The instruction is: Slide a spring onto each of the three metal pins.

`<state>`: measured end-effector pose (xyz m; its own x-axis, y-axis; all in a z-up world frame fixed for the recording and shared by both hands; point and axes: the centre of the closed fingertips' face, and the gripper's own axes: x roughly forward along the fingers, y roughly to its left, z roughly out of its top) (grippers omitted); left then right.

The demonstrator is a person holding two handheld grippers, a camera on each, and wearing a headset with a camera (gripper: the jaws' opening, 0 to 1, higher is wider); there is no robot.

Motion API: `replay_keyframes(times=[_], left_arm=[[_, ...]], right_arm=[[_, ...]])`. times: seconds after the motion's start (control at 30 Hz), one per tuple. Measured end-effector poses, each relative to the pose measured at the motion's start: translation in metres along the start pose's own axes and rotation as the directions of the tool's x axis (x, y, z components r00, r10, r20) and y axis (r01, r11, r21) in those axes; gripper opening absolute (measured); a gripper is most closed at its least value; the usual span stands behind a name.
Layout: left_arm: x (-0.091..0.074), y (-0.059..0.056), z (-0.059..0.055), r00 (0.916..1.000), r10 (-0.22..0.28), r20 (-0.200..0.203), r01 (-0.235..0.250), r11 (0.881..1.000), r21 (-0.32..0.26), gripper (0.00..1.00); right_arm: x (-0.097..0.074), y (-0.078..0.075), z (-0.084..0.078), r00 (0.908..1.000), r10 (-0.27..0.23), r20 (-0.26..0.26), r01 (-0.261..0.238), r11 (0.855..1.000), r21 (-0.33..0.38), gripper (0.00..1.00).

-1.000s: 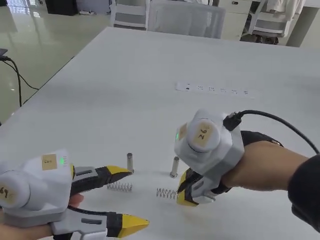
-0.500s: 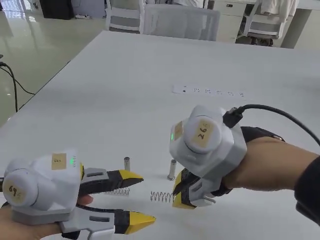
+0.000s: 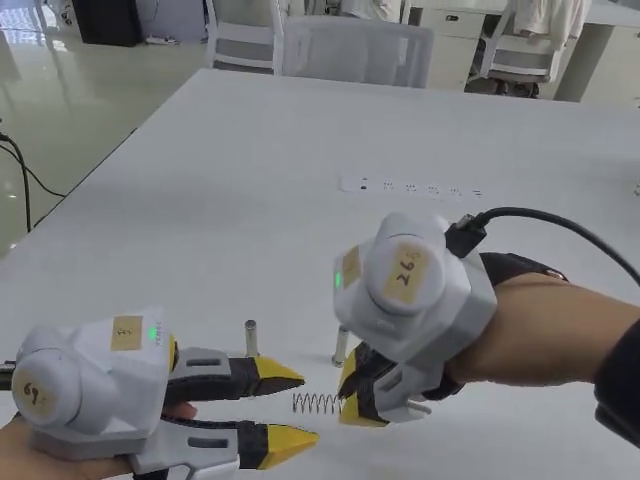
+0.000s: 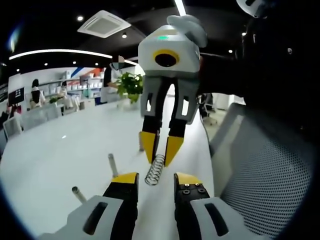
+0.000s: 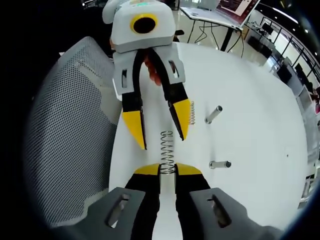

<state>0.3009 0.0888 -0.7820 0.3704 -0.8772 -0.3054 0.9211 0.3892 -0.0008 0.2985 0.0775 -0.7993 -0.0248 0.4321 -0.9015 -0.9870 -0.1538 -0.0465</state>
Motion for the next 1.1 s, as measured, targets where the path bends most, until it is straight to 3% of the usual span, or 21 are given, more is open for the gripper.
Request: replay_keyframes(times=[0.47, 1.1], left_arm=[[0.002, -0.007, 0.003, 0.9995, -0.03, 0.006, 0.03, 0.999, 0.017, 0.04], [0.004, -0.011, 0.0, 0.9984, -0.056, -0.011, 0.056, 0.998, 0.024, 0.03]], right_arm=[[-0.001, 0.007, 0.001, 0.9998, 0.022, -0.003, -0.022, 0.999, -0.043, 0.08], [-0.012, 0.011, 0.005, 0.9991, 0.042, 0.006, -0.042, 0.999, -0.026, 0.07]])
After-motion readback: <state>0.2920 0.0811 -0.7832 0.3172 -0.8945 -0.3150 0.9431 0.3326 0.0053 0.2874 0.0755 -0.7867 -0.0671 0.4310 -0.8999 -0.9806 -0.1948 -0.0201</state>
